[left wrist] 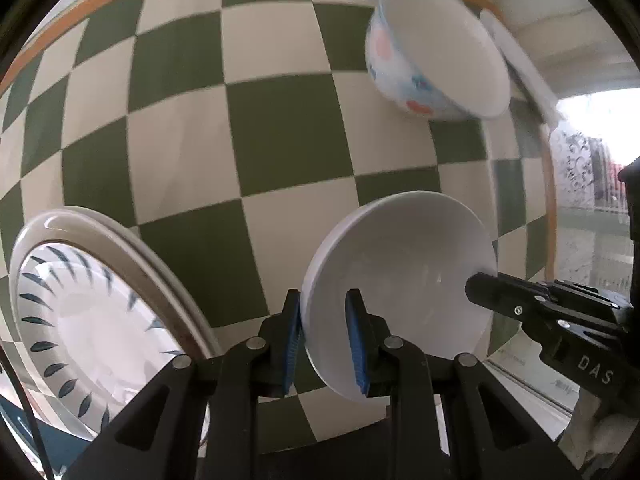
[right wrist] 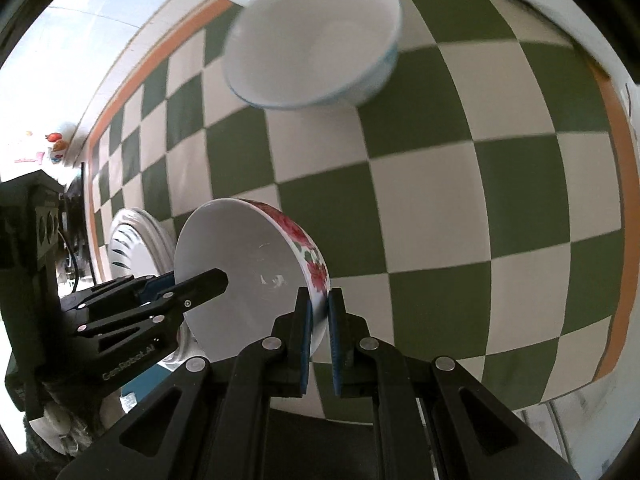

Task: Organize plates and bowls
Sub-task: 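Grasp the plain white bowl with the left gripper while the right grasps the red-flower bowl, then lift both held bowls and carry them toward the blue-dot bowl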

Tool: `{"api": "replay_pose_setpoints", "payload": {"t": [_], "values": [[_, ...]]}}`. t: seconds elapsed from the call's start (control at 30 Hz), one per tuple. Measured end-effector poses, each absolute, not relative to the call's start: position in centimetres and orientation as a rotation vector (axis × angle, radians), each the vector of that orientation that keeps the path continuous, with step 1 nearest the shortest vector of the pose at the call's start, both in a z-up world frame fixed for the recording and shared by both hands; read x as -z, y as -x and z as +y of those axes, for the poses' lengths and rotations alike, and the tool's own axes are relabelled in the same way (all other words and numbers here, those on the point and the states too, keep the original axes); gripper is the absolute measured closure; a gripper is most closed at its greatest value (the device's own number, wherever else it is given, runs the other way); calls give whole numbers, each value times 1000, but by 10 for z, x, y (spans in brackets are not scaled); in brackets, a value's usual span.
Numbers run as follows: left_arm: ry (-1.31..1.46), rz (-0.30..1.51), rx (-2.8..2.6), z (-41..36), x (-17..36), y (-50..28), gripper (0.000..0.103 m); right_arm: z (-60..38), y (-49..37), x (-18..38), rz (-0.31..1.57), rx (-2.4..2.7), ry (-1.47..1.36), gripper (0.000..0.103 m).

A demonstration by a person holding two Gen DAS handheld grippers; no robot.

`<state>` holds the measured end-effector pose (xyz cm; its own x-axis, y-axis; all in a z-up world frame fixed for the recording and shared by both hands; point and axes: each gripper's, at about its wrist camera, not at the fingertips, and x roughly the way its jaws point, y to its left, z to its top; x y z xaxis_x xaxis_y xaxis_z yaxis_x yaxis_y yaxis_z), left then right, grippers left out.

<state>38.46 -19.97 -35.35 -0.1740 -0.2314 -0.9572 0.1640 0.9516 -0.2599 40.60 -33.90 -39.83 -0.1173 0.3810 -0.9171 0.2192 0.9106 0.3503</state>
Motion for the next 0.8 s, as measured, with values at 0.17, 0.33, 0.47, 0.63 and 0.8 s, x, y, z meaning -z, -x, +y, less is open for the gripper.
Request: {"api": "replay_pose_setpoints", "payload": {"t": [0.17, 0.33, 0.47, 0.63, 0.8], "values": [[29, 1718, 349, -214, 360, -383, 83, -350, -400, 407, 1705, -134, -476, 93], [23, 1713, 350, -220, 360, -383, 83, -353, -403, 412, 1706, -134, -500, 93], [51, 1735, 352, -216, 361, -381, 83, -355, -403, 416, 1718, -142, -518, 92], [83, 1711, 349, -205, 342, -383, 82, -363, -407, 418, 1727, -180, -566, 91], [75, 1599, 302, -192, 302, -395, 80, -383, -415, 393, 1665, -194, -582, 90]]}}
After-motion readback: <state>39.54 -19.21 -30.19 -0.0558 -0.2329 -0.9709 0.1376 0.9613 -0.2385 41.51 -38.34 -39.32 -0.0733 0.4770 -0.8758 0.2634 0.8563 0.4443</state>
